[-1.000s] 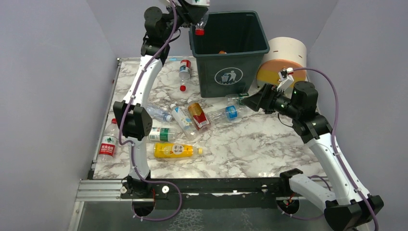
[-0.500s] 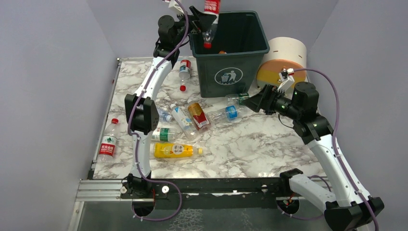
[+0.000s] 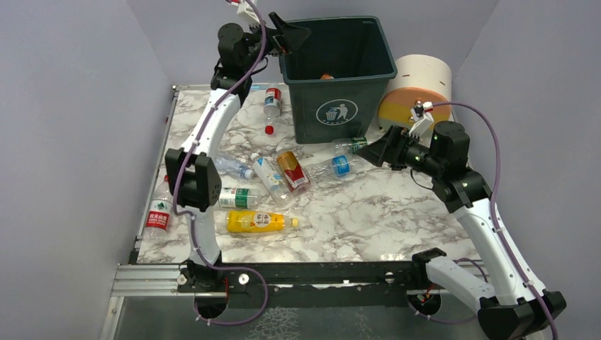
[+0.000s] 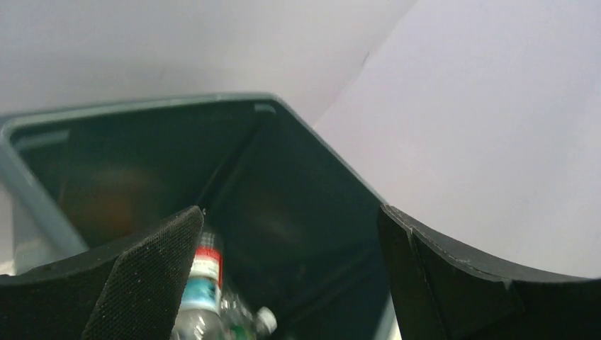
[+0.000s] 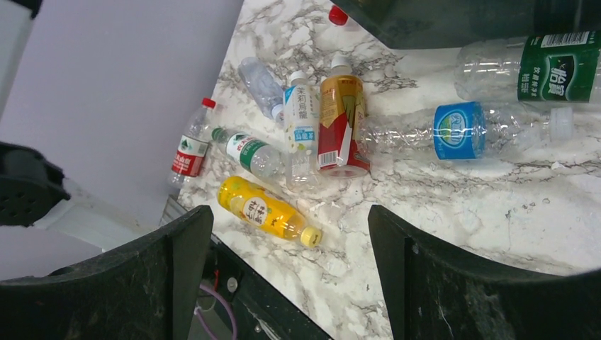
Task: Put the plastic bottles in the bin
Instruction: Pick up the plastic bottle at the center of the board.
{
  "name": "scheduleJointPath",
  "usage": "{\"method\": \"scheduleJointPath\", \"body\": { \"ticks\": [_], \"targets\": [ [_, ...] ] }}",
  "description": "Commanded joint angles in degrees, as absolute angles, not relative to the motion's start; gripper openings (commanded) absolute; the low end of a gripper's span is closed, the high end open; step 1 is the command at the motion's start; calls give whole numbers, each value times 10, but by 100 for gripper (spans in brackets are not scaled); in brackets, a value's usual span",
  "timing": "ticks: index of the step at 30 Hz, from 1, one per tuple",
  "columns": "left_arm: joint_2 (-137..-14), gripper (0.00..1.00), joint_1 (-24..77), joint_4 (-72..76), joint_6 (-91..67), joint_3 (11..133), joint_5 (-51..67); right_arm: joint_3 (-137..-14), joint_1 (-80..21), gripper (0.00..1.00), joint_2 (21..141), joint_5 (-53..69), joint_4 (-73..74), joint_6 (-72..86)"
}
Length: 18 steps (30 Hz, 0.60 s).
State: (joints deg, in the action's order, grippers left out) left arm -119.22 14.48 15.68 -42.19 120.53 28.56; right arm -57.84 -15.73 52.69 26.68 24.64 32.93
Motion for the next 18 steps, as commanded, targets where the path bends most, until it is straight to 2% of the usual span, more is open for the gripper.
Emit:
{"method": "scheduleJointPath", "body": {
  "ticks": [1,6,11,16,18],
  "targets": [
    [-1013,99,137,104,-380,1090,328,-595,-155,84,508,285,258,322],
    [-784,99,136,14,-331,847,299,-576,-155,86,501,298,257,315],
    [-613,99,138,-66,-318,652,276,-548,-156,86,509,309,254,312],
    [-492,99,139,-130,-326,522,274,-529,-156,88,516,311,249,311],
    [-464,99,139,-154,-324,494,273,-522,-156,95,516,311,246,310]
  ]
}}
